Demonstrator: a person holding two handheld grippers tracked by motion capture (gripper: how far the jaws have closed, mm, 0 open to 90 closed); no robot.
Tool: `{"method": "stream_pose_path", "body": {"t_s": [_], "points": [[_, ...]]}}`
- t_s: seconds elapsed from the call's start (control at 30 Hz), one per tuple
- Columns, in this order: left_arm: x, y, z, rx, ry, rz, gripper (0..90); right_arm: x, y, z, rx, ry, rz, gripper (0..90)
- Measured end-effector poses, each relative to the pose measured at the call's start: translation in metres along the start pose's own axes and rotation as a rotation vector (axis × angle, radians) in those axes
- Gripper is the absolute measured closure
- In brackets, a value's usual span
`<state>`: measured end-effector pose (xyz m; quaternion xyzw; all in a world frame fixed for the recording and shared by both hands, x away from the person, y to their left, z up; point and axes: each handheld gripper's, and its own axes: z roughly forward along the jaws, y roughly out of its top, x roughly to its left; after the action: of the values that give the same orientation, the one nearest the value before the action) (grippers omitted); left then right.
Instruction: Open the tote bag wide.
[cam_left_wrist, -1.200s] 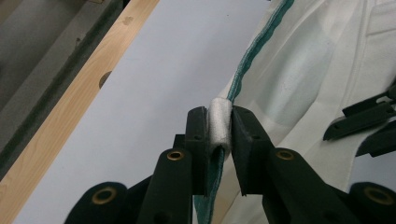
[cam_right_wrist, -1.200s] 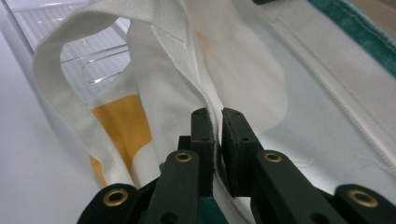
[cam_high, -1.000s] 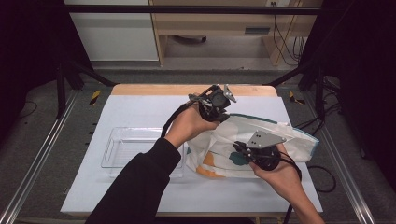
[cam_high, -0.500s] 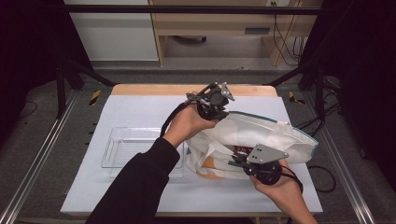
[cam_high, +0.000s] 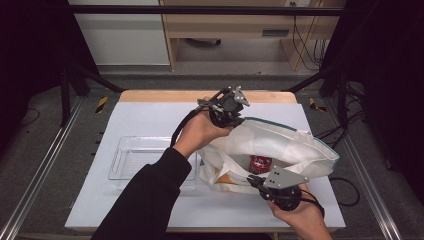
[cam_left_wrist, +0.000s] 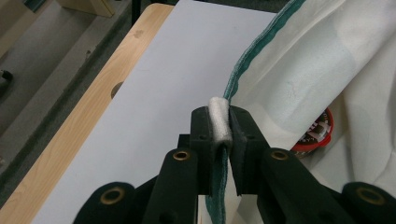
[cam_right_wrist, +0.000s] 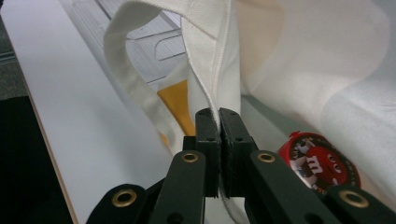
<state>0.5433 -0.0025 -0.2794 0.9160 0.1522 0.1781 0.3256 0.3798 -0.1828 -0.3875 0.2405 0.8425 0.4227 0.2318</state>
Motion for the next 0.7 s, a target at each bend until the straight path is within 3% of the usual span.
{"method": "stream_pose_path", "body": {"t_s": [0.43, 0.47, 0.7], "points": [[0.004, -0.004, 0.001, -0.019, 0.024, -0.013, 80.8, 0.018, -0.018, 0.001, -0.006, 0.027, 0.017, 87.7], [0.006, -0.007, 0.004, -0.031, 0.031, -0.037, 80.8, 0.020, -0.021, 0.003, -0.001, 0.032, 0.018, 87.7], [0.013, -0.011, 0.009, -0.040, 0.054, -0.069, 80.9, 0.029, -0.030, 0.007, 0.010, 0.051, 0.021, 87.7]]}}
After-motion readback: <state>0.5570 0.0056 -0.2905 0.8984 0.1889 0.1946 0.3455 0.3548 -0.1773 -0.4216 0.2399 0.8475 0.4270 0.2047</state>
